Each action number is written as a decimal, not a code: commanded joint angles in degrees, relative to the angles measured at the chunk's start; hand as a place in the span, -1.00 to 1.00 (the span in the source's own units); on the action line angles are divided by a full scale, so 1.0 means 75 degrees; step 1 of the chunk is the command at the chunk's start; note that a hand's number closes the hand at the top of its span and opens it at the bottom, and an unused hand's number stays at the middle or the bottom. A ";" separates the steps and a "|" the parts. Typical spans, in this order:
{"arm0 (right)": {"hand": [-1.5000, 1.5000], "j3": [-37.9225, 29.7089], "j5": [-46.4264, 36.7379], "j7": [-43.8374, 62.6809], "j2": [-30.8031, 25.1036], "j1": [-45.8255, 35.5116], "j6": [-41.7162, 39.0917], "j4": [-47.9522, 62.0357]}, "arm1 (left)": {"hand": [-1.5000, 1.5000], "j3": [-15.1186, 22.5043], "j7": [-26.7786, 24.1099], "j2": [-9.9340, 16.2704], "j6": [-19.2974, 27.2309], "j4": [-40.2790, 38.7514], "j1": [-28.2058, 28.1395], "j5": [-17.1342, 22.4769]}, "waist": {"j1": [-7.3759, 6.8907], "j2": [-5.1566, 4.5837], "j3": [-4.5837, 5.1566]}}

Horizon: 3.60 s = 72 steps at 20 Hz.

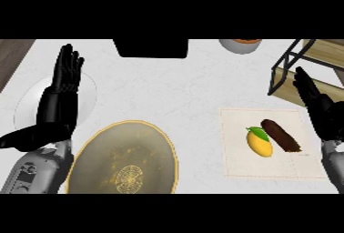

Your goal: Pick the sweet potato from the placemat and place it in the tiered shelf

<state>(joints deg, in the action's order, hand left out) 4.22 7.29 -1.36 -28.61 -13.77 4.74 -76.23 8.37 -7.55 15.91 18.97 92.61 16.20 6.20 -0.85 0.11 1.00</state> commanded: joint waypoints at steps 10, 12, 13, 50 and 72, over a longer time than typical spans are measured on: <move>1.00 -0.0928 -0.1499 -0.2306 -0.3074 -0.0323 -0.1092 0.0686 | 0.00 0.0061 0.2595 0.0108 -0.1046 -0.1985 -0.1873 0.1293 | 0.0114 -0.0109 -0.0149; -1.00 -0.1083 -0.1283 -0.3361 -0.3277 -0.0142 -0.1686 0.1093 | 0.00 -0.0296 0.2845 0.0523 -0.1405 -0.1600 -0.2192 0.1668 | 0.0004 -0.0050 -0.0153; -1.00 -0.1004 -0.1407 -0.3681 -0.3213 -0.0641 -0.1826 0.1516 | 0.00 -0.0121 0.2914 0.0169 -0.1176 -0.2230 -0.1623 0.1440 | 0.0016 -0.0090 -0.0146; -1.00 0.2418 -0.6943 0.2971 -0.1426 0.0531 -0.2915 -0.3347 | 0.00 -0.0872 0.2528 0.0139 -0.2218 -0.2377 -0.2153 0.1359 | 0.0047 -0.0023 -0.0131; -1.00 0.1434 -0.9448 0.2060 -0.0017 0.1231 -0.1777 -0.1878 | 0.00 -0.1171 0.3360 -0.0327 -0.2196 -0.1736 -0.1940 0.0680 | 0.0095 -0.0013 -0.0135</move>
<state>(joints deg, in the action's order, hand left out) 17.39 -61.75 17.43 -29.51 -4.42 -11.60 -94.93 -0.52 15.15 13.93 3.00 77.89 2.96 11.48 -0.10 0.22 -0.24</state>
